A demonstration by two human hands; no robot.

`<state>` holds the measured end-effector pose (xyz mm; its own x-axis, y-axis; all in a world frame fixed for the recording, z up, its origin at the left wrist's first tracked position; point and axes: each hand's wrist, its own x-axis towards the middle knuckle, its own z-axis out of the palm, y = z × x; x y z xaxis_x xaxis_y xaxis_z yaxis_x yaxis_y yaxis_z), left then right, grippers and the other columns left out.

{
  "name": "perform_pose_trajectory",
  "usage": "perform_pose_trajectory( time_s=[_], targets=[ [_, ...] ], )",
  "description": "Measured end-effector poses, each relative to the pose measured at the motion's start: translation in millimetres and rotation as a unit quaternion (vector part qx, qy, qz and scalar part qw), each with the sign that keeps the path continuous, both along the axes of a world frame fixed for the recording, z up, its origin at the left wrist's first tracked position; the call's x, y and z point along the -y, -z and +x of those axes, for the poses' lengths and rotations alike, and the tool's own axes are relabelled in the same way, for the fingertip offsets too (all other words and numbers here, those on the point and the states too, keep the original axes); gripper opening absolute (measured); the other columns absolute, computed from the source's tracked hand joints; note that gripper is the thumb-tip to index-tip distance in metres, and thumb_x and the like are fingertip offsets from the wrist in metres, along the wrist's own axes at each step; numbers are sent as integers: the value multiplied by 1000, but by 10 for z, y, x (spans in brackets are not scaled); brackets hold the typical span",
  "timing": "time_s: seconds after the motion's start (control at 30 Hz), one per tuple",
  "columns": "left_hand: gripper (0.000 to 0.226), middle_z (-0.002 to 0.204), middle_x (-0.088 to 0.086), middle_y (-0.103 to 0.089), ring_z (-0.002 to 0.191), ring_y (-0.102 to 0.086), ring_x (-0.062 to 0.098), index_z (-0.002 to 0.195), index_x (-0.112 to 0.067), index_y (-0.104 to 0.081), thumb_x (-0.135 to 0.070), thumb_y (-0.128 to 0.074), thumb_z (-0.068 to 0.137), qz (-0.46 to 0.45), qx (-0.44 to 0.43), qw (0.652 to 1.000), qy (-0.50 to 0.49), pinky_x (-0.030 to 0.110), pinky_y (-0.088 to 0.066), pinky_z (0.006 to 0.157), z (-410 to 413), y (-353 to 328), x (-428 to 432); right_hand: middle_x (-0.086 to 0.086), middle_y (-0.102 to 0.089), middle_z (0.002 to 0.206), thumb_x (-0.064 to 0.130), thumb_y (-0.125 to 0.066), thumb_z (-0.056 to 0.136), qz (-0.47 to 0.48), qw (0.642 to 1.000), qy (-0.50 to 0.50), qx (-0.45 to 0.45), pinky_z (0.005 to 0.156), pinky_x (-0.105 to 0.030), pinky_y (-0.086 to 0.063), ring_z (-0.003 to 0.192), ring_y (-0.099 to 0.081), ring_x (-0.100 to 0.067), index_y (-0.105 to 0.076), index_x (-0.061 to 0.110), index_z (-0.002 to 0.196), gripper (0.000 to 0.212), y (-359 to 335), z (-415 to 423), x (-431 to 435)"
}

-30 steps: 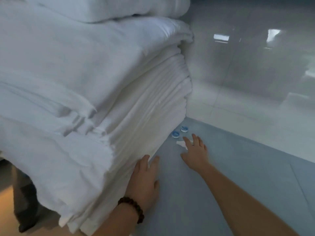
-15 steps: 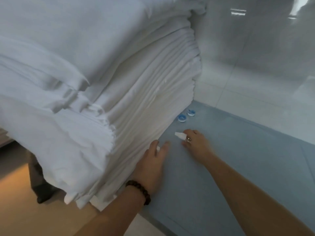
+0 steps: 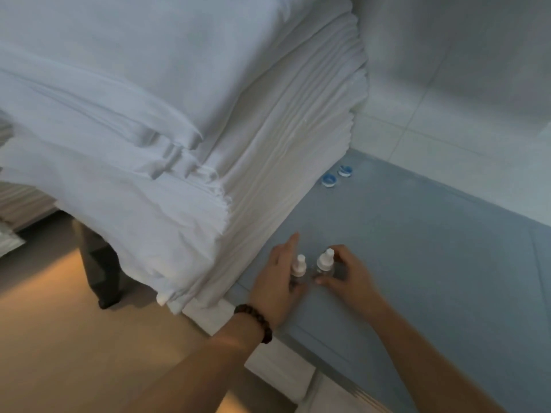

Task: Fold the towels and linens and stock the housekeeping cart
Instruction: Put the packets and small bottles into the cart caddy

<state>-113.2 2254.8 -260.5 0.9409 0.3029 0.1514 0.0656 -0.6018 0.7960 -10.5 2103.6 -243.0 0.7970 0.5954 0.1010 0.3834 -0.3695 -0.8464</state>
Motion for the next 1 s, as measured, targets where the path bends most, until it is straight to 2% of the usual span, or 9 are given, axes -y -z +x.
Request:
perform_pose_trajectory(
  time_s=[0.13, 0.2, 0.3, 0.37, 0.5, 0.6, 0.67, 0.83, 1.0],
  targets=[
    [62, 131, -5, -51, 113, -51, 11, 138, -23, -39, -28, -70, 85, 1, -40, 999, -14, 16, -35, 88, -133, -22, 38, -4, -63, 98, 2, -84, 65, -21, 1000, -8, -19, 82, -28, -43, 94, -59, -22, -57, 14, 101, 46, 7, -190, 38],
    [46, 120, -3, -57, 106, -55, 15, 126, -20, -48, -24, -68, 85, 3, -36, 999, -19, 23, -42, 86, -234, -76, 65, -3, -64, 99, 3, -83, 67, -30, 999, -10, -33, 81, -25, -43, 96, -60, -20, -59, 12, 102, 43, -32, -302, 50],
    [34, 107, -5, -58, 94, -56, 12, 116, -22, -51, -21, -64, 85, 6, -51, 998, -23, 30, -48, 80, -443, -187, 111, -5, -64, 97, 3, -82, 68, -41, 998, -10, -47, 80, -25, -43, 95, -60, -21, -60, 9, 100, 39, -151, -511, 64],
    [35, 106, -8, -56, 95, -55, 11, 116, -24, -49, -25, -65, 85, 16, -69, 997, -35, 26, -45, 76, -620, -286, 131, -5, -65, 95, 1, -82, 68, -38, 998, -19, -47, 79, -24, -44, 93, -61, -22, -61, 9, 97, 37, -277, -675, 62],
    [44, 98, -18, -52, 90, -53, 4, 112, -39, -41, -34, -72, 80, 20, -73, 991, -108, 9, -35, 64, -1036, -590, 128, 3, -64, 97, 6, -85, 65, -13, 997, -41, -57, 79, -15, -44, 92, -60, -7, -60, 22, 96, 42, -660, -965, -7],
    [52, 103, -18, -59, 96, -56, 2, 110, -46, -38, -42, -76, 75, 6, -77, 981, -180, 20, -48, 78, -1372, -902, 116, 6, -65, 98, 9, -86, 65, -6, 993, -102, -52, 82, -18, -45, 93, -59, -2, -61, 21, 98, 42, -985, -1095, -99],
    [52, 104, -23, -58, 98, -56, -1, 104, -52, -36, -44, -77, 73, 2, -70, 973, -219, 25, -49, 84, -1606, -1101, 131, 9, -65, 99, 11, -85, 66, 1, 987, -153, -43, 84, -19, -45, 95, -59, -2, -61, 23, 100, 43, -1200, -1185, -156],
    [51, 102, -21, -61, 96, -57, -3, 97, -56, -39, -43, -80, 71, 20, -39, 953, -300, 21, -48, 84, -2126, -1548, 225, 11, -64, 103, 15, -85, 67, 19, 963, -268, -6, 88, -16, -42, 101, -58, -1, -60, 27, 104, 45, -1614, -1481, -388],
    [49, 96, -24, -61, 95, -55, -8, 94, -52, -43, -38, -83, 69, 31, -14, 913, -406, 13, -45, 77, -2743, -1899, 332, 14, -63, 103, 15, -85, 67, 30, 920, -390, 22, 87, -9, -38, 101, -55, 4, -60, 30, 104, 47, -1926, -1933, -680]
  ],
)
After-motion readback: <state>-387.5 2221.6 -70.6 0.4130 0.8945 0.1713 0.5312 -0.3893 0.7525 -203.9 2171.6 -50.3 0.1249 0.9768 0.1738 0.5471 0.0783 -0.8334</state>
